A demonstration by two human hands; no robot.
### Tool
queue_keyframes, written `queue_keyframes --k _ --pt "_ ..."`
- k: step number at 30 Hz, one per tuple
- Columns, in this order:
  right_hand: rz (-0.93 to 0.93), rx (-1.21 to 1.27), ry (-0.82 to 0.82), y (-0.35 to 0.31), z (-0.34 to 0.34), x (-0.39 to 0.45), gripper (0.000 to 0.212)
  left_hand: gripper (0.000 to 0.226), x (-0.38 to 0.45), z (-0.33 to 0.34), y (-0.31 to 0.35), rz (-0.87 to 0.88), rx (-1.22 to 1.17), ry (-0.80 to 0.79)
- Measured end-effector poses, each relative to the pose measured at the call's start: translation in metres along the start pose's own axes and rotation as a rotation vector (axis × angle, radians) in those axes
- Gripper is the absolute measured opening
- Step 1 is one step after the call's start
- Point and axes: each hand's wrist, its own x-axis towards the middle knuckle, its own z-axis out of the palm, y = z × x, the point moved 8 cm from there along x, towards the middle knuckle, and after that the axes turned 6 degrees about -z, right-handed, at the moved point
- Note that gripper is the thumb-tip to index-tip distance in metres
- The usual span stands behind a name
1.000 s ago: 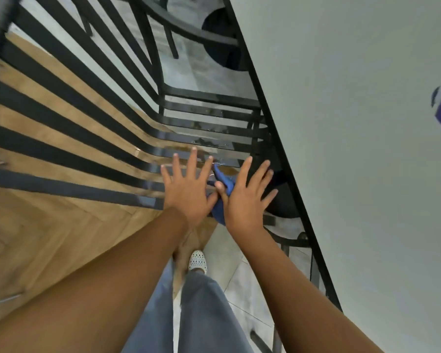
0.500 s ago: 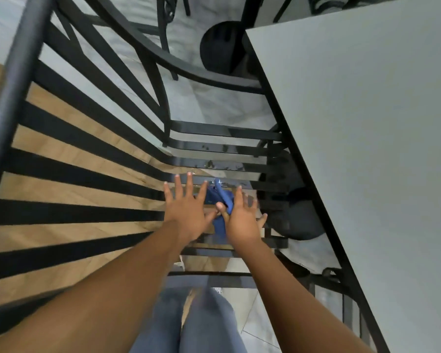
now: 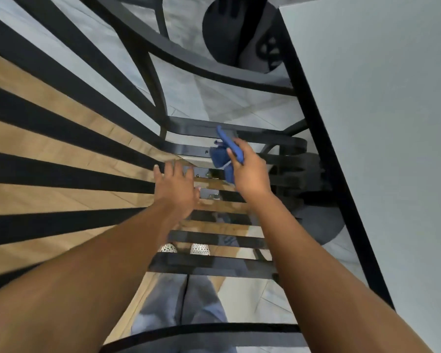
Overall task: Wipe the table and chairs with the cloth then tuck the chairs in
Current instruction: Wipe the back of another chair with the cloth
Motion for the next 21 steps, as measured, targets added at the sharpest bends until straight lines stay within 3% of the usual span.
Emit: queue_keyframes --k 4,7,9,14,18,21 --pt "-0.215 -0.36 0.018 -0.007 0.026 0.031 0.049 0.054 0.031 0.004 -0.006 -0.051 -0.065 0.027" --pt "-0.102 -0.571 -0.345 0.032 0.079 0.028 0.074 0.061 0.049 0.014 -0.011 -0.081 -0.071 0.013" --pt "-0.044 -0.567 -0.469 0.055 0.1 0.023 0.077 0.068 0.058 0.021 -0.013 -0.077 -0.041 0.007" --pt "-0.007 -0.606 -0.258 0.08 0.103 0.051 0.081 0.055 0.088 0.029 -0.015 -0.03 -0.056 0.115" --pt "-0.018 -0.624 -0.264 0.097 0.127 0.078 0.103 0.07 0.111 0.029 -0.014 0.022 -0.056 0.159" --pt "0.011 -0.741 -0.214 0.108 0.145 0.088 0.093 0.063 0.12 0.026 -0.016 0.043 -0.063 0.223"
